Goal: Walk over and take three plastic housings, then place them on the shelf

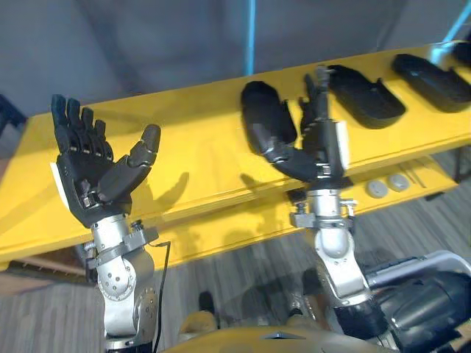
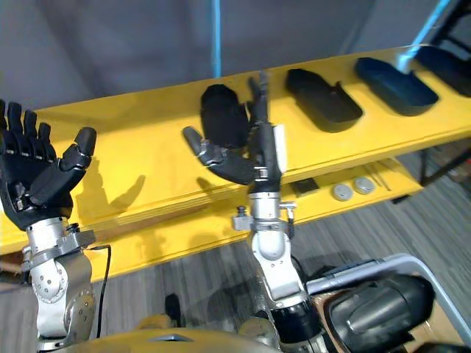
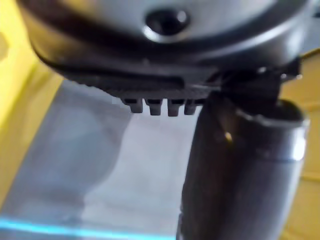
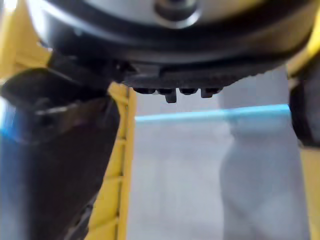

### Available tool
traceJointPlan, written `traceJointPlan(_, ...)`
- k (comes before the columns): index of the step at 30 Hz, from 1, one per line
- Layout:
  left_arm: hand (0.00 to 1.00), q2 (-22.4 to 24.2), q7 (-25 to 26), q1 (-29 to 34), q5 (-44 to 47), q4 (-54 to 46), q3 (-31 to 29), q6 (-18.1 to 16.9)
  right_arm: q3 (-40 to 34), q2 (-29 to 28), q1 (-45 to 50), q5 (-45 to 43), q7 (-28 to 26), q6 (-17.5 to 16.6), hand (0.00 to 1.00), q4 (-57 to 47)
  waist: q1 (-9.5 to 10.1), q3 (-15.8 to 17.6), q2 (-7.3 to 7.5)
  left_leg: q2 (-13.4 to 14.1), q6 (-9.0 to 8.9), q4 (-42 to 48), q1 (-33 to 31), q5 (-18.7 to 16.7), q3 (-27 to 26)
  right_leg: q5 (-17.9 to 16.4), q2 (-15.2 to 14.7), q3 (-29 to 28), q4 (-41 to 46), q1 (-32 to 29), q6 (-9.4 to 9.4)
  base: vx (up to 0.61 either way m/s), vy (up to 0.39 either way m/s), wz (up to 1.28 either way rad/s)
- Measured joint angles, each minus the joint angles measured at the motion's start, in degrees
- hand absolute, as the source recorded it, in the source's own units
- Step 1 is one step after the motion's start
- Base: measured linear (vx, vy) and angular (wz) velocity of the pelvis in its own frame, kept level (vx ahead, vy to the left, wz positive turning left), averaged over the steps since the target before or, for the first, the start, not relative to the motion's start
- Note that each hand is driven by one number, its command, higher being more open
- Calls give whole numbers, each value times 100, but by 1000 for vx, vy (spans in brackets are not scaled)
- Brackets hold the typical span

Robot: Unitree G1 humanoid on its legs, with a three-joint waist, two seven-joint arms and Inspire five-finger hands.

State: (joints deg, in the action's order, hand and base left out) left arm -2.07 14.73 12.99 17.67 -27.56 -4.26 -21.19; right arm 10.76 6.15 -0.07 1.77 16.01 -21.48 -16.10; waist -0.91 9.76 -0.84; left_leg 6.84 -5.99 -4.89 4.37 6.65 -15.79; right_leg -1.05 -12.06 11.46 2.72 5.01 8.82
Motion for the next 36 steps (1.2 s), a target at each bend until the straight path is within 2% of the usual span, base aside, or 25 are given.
traceJointPlan(3, 100, -7, -217, -8, 66, 3, 179, 13, -845, 41, 501, 0, 122, -13, 100, -105, -219, -58, 12, 19, -20, -6, 152, -81, -391, 75, 29, -395, -51, -109, 0, -30, 31, -62)
traceJointPlan(5, 100, -32, -299, -32, 197, 3, 239, 13, -1240, 43, 796, -1, 151, -10, 100, -110, -288, -74, 3, 42, -37, -4, 210, -112, -599, 145, 64, -573, -119, -162, -3, -14, 23, -59)
traceJointPlan(9, 100, -82, -317, -124, 486, 36, 441, 12, -2104, -28, 1603, -29, 356, 155, 100, -409, -652, -161, -29, 149, -118, -1, 303, -186, -1182, 311, 218, -1142, -211, -417, -38, -1, 4, -69)
traceJointPlan(13, 100, -220, -155, -218, 471, 202, 668, 5, -2488, -49, 1979, -125, 481, 185, 100, -493, -962, -224, -57, 289, -254, 1, 595, -321, -1875, 472, 443, -1757, -403, -510, -63, 6, -18, -96)
traceJointPlan(15, 100, -288, 74, -385, 466, 401, 897, 5, -2606, -121, 2192, -441, 449, 119, 100, -493, -1128, -296, -118, 385, -353, 6, 724, -420, -2251, 518, 594, -2037, -486, -617, -80, 4, -38, -85)
traceJointPlan(16, 100, -286, 138, -433, 462, 434, 918, 5, -2619, -157, 2233, -504, 430, 92, 100, -493, -1182, -306, -130, 403, -369, 9, 748, -437, -2290, 527, 637, -2106, -491, -633, -94, 18, -56, -81)
traceJointPlan(17, 100, -293, 258, -530, 460, 477, 905, 8, -2634, -209, 2257, -549, 410, 61, 100, -493, -1216, -313, -141, 431, -398, 156, 752, -600, -2215, 548, 729, -2309, -476, -716, -125, 24, -60, -95)
traceJointPlan(19, 100, -293, 479, -596, 422, 481, 849, 10, -2574, -184, 2238, -662, 221, -49, 100, -492, -1088, -332, -161, 381, -190, 1042, 372, -1394, -1031, 643, 913, -2807, -461, -806, -250, 43, -58, -121)
traceJointPlan(21, 100, -291, 680, -553, 322, 482, 781, 25, -2420, -126, 2094, -894, -13, -182, 100, -433, -945, -374, -249, 373, 38, 1744, 84, -1891, -214, 709, 1117, -3170, -459, -879, -315, 30, 14, -118)
traceJointPlan(22, 100, -277, 787, -543, 197, 482, 709, 29, -2274, -51, 1913, -979, -144, -260, 100, -339, -852, -367, -294, 380, 150, 2109, -12, -2107, 372, 734, 1240, -3404, -433, -905, -321, 12, 80, -119)
traceJointPlan(23, 100, -259, 784, -539, 194, 482, 670, 30, -2119, 106, 1711, -1016, -202, -278, 100, -251, -827, -361, -369, 382, 187, 2305, -71, -2275, 665, 740, 1310, -3513, -402, -939, -309, -9, 122, -84)
traceJointPlan(25, 100, -237, 578, -578, 191, 479, 667, 27, -1876, 241, 1430, -1214, -185, -277, 100, -119, -793, -396, -474, 336, 115, 2420, -236, -2498, 851, 790, 1315, -3529, -343, -1108, -226, -25, 135, -22)
traceJointPlan(27, 100, -233, 406, -570, 216, 480, 685, 27, -1634, 137, 1342, -1605, -159, -257, 100, 55, -670, -367, -440, 231, 106, 2476, -291, -2507, 985, 796, 1292, -3485, -144, -1222, -215, -45, 93, -4)
traceJointPlan(29, 100, -232, 324, -567, 222, 468, 678, 18, -1301, -119, 1497, -1642, -24, -148, 100, 109, -597, -332, -415, 142, 110, 2500, -260, -2517, 1119, 789, 1263, -3371, 119, -1298, -206, -80, 85, -1)
traceJointPlan(31, 100, -240, 218, -562, 254, 401, 658, 7, -799, -500, 1748, -1625, 17, 23, 100, 100, -498, -158, -360, 50, 183, 2662, -181, -2563, 980, 788, 1309, -3334, 651, -1498, -203, -163, 77, -38)
traceJointPlan(33, 100, -243, 213, -474, 252, 297, 683, 9, -578, -671, 2073, -1686, -162, 54, 100, 23, -392, -94, -277, 12, 213, 2891, -170, -2681, 733, 816, 1237, -3006, 695, -1524, -163, -225, 32, -70)
traceJointPlan(34, 100, -265, 216, -241, 245, 26, 667, 0, -447, -719, 2179, -1861, -407, 54, 100, -18, -345, -18, -175, 19, 289, 3040, -156, -2745, 468, 806, 1016, -2704, 372, -1437, -95, -249, 13, -75)
traceJointPlan(35, 100, -271, 207, -158, 233, -37, 677, -5, -430, -708, 2189, -1914, -470, 53, 100, -48, -375, 2, -189, 33, 330, 3050, -188, -2727, 399, 720, 906, -2437, 309, -1438, -152, -291, 29, -80)
traceJointPlan(36, 100, -284, 186, -111, 223, -42, 673, -2, -388, -679, 2125, -2037, -530, 21, 100, -97, -349, 61, -299, 155, 397, 3048, -201, -2655, 207, 569, 806, -1976, 859, -1663, -369, -248, 32, -56)
